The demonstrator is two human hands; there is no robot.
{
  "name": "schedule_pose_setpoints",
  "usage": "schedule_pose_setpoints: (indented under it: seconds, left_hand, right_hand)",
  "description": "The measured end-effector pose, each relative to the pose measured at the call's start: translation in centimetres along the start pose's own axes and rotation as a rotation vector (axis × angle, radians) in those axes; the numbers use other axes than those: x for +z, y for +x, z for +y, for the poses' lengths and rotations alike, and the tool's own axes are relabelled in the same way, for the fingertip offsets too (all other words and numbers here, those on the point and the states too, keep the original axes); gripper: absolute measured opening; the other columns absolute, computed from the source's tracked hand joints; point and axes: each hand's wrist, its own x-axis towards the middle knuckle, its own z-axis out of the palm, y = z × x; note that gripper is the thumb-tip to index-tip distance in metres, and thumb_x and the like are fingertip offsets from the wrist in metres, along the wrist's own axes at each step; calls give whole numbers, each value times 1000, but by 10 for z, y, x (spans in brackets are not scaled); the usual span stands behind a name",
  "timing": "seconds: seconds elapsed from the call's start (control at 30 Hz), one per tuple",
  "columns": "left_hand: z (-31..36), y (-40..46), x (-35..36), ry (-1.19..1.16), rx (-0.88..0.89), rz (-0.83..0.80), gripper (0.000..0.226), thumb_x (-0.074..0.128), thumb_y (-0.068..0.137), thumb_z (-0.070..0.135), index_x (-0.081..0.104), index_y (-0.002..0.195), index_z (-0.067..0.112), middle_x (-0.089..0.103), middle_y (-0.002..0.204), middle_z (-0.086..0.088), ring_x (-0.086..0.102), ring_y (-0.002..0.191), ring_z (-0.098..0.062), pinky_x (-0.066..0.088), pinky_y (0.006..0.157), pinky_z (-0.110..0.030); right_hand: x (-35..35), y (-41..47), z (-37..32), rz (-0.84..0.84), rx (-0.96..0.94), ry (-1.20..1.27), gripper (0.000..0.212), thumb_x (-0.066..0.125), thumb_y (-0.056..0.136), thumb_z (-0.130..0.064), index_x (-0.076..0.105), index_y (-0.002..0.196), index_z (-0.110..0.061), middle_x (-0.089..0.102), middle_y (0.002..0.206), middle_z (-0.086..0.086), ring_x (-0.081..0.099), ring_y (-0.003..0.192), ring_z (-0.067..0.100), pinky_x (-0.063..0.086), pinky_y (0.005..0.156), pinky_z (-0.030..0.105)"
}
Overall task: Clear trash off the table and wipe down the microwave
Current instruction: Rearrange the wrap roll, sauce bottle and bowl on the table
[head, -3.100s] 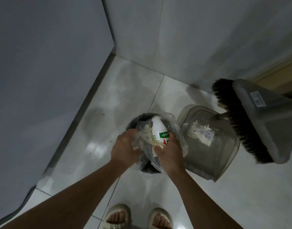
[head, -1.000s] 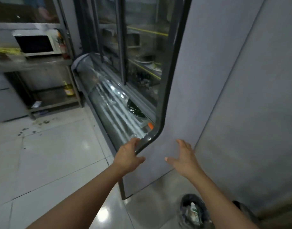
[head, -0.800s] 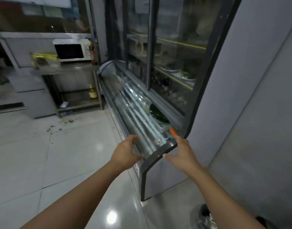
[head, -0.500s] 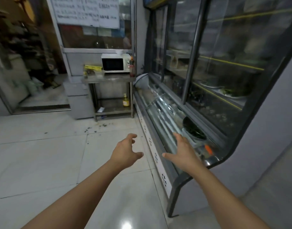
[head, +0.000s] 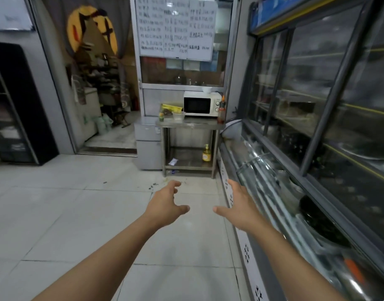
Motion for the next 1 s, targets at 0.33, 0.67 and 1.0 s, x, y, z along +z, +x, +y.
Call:
schedule_pose_setpoints:
  seconds: [0.33,0.67,1.0]
  left_hand:
    - [-10,169,-32,13,-51,108,69,74,75,34,39,133,27,52,128,3,53,111,-15,46,87,-28]
    - [-46,317,-61,-7,-48,146,73,76,74,31,37,136,26,52,132,0,54,109,-17,47,81,-26]
    - [-86,516,-105,-32,33,86,72,74,76,30,36,137,27,49,135,-1,53,112,-16,44,77,-20]
  right_hand:
    - [0,200,-25,-8,-103,-30,95,73,75,-42,11,146,-32,18,153,-3,29,137,19,30,107,34]
    - [19,356,-56,-15,-177,-51,93,73,75,-41,14,146,-31,20,152,-2,29,137,19,30,107,36]
    - [43,529,-93,69,-120,-35,93,73,74,-40,14,146,-29,21,152,0,30,137,19,31,106,34]
